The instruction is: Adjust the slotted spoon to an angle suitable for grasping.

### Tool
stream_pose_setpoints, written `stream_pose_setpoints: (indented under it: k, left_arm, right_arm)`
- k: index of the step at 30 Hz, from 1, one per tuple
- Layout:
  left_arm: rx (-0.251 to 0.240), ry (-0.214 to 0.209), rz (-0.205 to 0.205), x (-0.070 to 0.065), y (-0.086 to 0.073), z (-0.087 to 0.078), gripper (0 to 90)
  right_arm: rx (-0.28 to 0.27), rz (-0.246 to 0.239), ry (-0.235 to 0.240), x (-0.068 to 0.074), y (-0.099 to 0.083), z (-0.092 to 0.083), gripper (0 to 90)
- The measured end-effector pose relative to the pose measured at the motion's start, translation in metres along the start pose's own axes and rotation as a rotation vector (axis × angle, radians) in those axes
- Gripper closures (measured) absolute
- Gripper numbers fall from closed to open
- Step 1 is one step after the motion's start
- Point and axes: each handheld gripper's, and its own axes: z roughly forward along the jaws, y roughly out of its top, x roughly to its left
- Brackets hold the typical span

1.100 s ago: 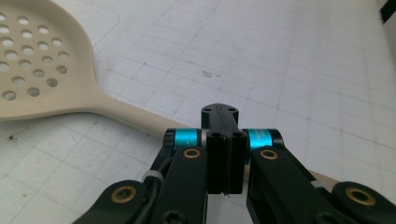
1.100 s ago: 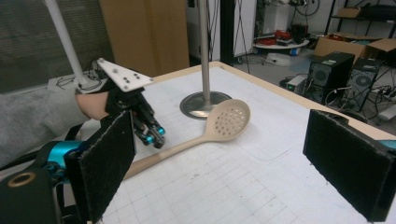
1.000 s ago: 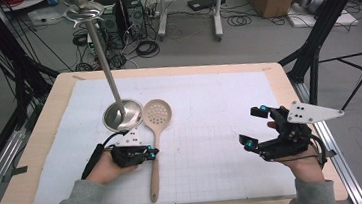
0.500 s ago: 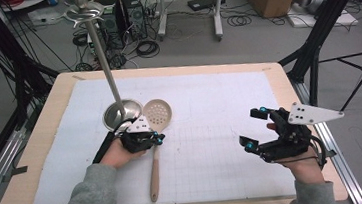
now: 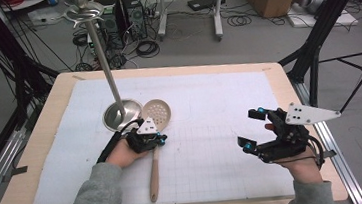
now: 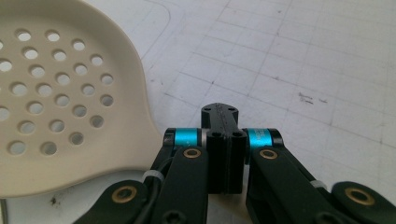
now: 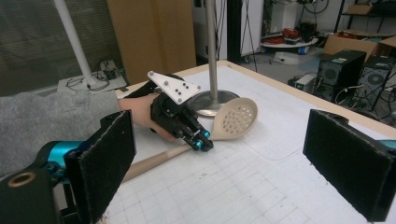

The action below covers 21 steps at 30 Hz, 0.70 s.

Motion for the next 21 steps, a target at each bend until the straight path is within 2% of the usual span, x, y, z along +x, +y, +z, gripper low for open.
stream_pose_setpoints:
  k: [4, 5, 12, 19, 21]
  left_arm:
    - [-0.010, 0.027, -0.004, -0.005, -0.004, -0.003, 90.0]
    - [-0.012, 0.034, 0.007, -0.009, -0.005, -0.006, 90.0]
    - [-0.011, 0.019, -0.005, -0.015, -0.015, -0.019, 90.0]
    - [-0.017, 0.020, 0.009, -0.024, -0.027, -0.035, 90.0]
    - [-0.022, 0.013, -0.003, -0.028, -0.031, -0.041, 90.0]
  right_arm:
    - [-0.002, 0.003, 0.002, 0.000, 0.000, 0.000, 8.2]
    - [-0.004, 0.004, 0.003, 0.000, 0.000, 0.000, 8.2]
    - [-0.001, -0.005, 0.009, 0.001, 0.001, 0.002, 8.2]
    - [0.005, -0.007, 0.018, 0.001, 0.002, 0.008, 8.2]
    - [0.011, -0.005, 0.020, 0.001, 0.001, 0.010, 8.2]
